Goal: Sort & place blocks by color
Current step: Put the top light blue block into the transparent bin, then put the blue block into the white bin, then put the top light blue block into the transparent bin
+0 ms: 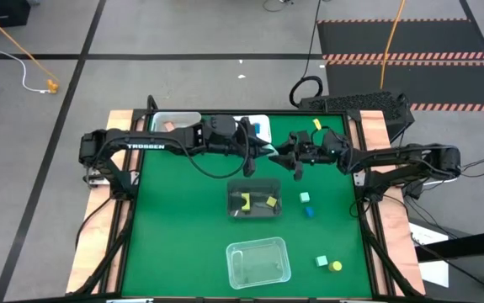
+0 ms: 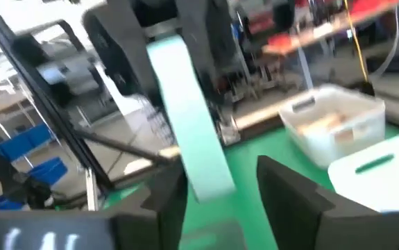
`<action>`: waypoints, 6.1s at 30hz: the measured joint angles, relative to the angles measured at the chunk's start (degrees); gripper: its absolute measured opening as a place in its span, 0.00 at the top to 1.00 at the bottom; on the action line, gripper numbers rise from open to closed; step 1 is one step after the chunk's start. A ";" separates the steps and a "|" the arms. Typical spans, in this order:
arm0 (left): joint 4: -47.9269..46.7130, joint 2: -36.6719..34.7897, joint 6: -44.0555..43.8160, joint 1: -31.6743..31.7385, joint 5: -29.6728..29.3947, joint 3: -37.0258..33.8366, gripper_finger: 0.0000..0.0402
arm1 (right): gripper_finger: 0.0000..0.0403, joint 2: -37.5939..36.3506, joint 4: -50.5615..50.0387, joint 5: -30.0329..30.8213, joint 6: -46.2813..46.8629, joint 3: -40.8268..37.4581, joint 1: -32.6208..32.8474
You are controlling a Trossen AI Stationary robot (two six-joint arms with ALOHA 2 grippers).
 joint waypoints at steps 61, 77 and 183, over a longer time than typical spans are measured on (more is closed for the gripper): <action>1.25 18.33 -73.60 -30.07 0.89 0.06 0.66 | 0.49 -9.49 -75.40 20.14 39.68 -0.04 35.63; 11.94 18.34 -71.86 -27.78 4.04 0.07 0.42 | 0.49 -7.19 -71.01 21.71 55.71 -0.04 35.63; 31.14 18.34 -59.12 -15.34 3.31 0.07 0.42 | 0.71 -14.96 -16.93 31.83 -4.19 -13.76 30.86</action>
